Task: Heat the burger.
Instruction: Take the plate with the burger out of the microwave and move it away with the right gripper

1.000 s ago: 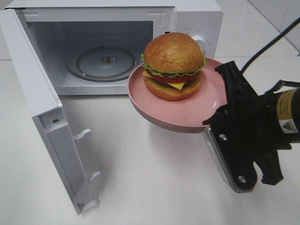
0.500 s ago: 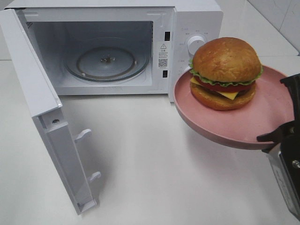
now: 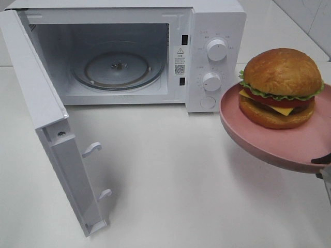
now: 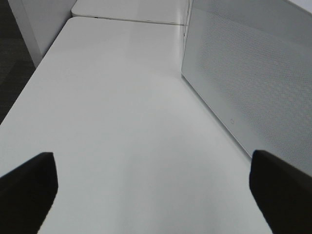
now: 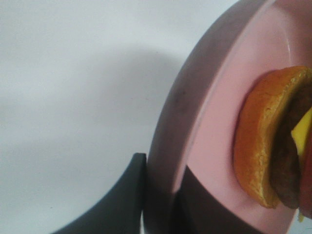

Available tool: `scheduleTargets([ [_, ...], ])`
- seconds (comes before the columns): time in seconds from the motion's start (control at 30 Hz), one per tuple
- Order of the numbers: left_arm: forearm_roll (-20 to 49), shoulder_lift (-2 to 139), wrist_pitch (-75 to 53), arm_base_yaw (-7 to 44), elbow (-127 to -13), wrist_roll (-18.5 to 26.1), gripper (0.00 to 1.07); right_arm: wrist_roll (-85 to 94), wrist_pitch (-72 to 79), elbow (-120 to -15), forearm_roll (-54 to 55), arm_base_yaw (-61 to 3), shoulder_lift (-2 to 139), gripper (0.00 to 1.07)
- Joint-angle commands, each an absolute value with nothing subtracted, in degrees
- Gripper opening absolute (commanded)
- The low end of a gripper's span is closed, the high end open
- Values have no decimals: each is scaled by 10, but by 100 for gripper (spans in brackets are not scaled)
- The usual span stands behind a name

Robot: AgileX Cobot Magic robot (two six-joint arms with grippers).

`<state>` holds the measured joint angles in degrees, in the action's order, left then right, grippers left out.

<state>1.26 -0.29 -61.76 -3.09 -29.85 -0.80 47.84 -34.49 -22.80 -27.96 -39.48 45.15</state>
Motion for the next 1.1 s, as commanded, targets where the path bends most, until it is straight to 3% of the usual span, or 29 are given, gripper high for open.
scheduleTargets([
  [0.03,13,-11,-612,-32,-297,-10,100,435,-336,-234,-324,-395,445,0],
  [0.27,13,-11,-612,-32,-297,-10,100,295,-390,-234,-417,-395,447,0],
  [0.63,13,-11,-612,-32,-297,-10,100,187,-421,-234,-443,-395,498,0],
  [1.1,13,-11,-612,-32,-297,-10,100,-86,-524,-272,-497,-395,579,0],
])
